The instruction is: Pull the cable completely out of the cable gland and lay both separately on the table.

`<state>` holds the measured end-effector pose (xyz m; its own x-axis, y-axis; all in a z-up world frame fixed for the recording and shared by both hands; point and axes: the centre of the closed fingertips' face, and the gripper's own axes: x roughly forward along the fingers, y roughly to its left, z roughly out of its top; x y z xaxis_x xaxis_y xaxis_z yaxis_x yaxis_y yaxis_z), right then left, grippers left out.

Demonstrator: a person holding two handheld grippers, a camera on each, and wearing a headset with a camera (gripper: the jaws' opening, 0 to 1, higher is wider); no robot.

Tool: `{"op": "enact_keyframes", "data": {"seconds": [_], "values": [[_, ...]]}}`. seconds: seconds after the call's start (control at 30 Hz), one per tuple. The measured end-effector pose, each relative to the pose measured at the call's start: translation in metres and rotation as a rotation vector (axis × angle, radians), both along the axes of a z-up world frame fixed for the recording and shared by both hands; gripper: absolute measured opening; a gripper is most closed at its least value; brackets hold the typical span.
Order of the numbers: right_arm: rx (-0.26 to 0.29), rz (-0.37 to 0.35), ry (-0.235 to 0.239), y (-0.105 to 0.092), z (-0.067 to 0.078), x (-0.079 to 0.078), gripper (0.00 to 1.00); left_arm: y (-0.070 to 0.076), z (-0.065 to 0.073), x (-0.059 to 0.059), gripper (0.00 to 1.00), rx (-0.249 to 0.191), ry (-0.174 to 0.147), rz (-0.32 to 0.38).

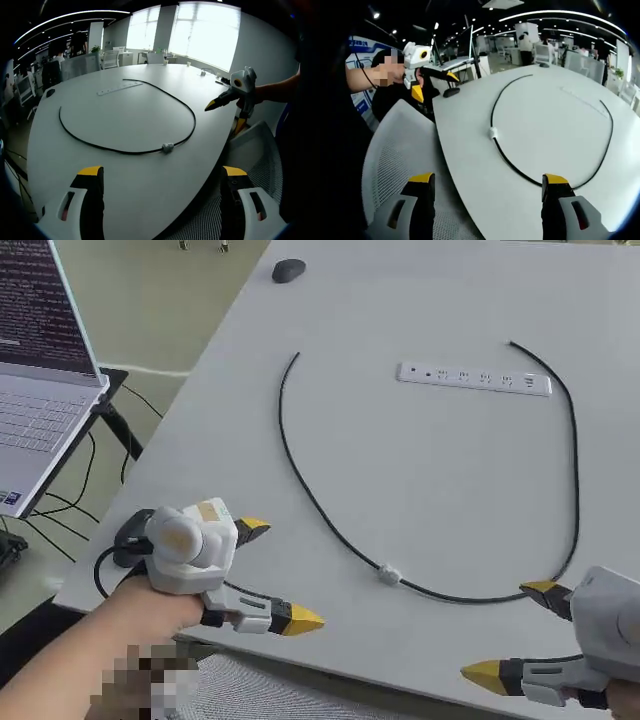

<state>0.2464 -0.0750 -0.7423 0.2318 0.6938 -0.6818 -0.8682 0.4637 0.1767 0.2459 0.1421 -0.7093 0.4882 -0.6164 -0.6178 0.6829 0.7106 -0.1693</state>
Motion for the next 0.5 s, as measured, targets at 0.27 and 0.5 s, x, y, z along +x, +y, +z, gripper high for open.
{"op": "enact_keyframes", "data": {"seconds": [0.27, 0.5], "values": [[-0.009, 0.015, -0.003, 0.006, -0.002, 0.002, 0.88, 0.010, 0.004, 0.003, 0.97, -0.010, -0.001, 0.024], [-0.012, 0.036, -0.013, 0.014, 0.000, 0.002, 0.88, 0.007, 0.004, -0.001, 0.97, 0.002, -0.001, 0.008]]}}
